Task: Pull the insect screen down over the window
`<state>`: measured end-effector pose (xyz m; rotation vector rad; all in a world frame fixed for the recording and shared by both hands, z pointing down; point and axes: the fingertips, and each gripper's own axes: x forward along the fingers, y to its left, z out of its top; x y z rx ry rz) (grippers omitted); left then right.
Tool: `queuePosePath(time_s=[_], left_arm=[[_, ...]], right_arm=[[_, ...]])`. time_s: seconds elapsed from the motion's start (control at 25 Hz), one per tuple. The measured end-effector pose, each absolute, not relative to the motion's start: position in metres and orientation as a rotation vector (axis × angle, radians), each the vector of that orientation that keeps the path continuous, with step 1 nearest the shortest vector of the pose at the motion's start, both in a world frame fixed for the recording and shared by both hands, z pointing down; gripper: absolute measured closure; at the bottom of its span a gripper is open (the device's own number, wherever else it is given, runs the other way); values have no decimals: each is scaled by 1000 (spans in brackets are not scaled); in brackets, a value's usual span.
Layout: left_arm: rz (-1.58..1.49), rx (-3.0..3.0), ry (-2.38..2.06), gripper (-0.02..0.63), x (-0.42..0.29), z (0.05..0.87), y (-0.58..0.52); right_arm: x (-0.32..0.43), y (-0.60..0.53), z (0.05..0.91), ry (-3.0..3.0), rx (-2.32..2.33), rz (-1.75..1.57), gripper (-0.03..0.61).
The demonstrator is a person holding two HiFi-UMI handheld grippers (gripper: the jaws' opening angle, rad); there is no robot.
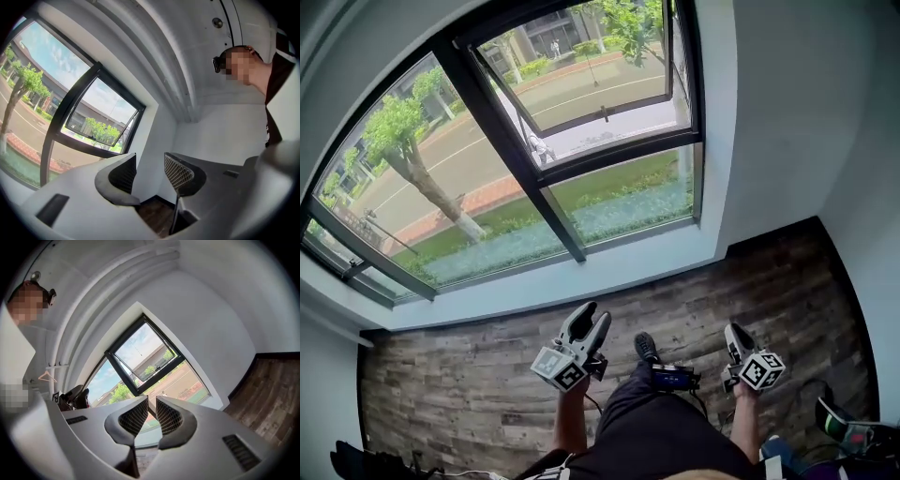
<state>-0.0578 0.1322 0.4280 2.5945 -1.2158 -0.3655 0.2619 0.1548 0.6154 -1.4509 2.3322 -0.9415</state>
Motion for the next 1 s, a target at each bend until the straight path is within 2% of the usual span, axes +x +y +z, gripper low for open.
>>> queuePosePath(time_s=[0.2,0.32,0.56,0.8,1.0], left_arm=[[-476,2567,-1144,417,-45,434,39],[-544,2639,-1137,449,-44,401,-14],[-530,2730,-1323,536,-111,376,-131],[-348,2831,-1518,543,-144,351,-199],[53,2944,-1731,543,-144,319,-244]], right_arm=[[300,100,599,2323,-1626,-819,527],[309,52,587,2310,-1670,-801,528],[249,-88,578,2499,-1645,-742,527],[168,-187,540,2821,-1420,-625,528],[150,-258,465,3029,-1262,-205,528]])
